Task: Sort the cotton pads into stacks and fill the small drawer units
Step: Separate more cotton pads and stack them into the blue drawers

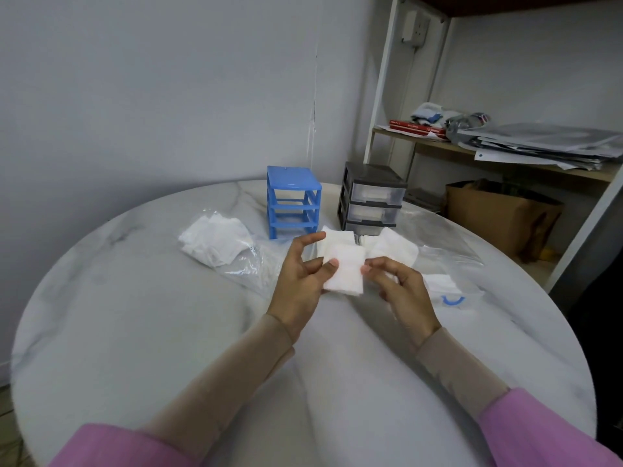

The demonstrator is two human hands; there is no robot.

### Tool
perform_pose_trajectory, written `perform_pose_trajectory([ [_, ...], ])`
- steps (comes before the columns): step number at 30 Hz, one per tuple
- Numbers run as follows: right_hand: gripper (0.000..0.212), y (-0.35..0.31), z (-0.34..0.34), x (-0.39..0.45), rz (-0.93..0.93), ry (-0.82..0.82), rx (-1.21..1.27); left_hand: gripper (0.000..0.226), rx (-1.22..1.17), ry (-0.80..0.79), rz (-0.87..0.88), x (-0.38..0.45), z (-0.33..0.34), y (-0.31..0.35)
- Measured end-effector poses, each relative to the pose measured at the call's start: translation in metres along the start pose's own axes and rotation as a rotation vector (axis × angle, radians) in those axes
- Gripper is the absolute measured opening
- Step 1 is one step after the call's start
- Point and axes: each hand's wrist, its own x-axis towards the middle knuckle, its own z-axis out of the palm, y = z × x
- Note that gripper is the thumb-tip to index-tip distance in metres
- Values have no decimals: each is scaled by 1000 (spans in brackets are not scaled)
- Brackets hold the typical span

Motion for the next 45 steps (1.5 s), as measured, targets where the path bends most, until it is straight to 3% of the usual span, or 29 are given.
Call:
perform_pose_trajectory([
  [6,29,-5,-4,0,6,12,255,30,212,71,113,6,-10,-5],
  [9,22,-8,0,-5,-14,-134,241,34,226,63,111,5,-9,-5],
  [14,26,-5,5,-13,-3,-305,154,17,74,14,52,-1,-2,2],
  [18,23,-3,5,-11,-15,-292,75,29,-4,16,-1,-3,0,4],
  [33,17,-8,6,-15,-80,-297,-6,29,-22,47,-111,-1,5,6],
  [36,17,-7,6,-15,-83,-297,-13,23,-2,32,-111,-2,4,6],
  [45,16,-5,6,-17,-74,-306,-43,33,-16,7,-89,-2,2,4],
])
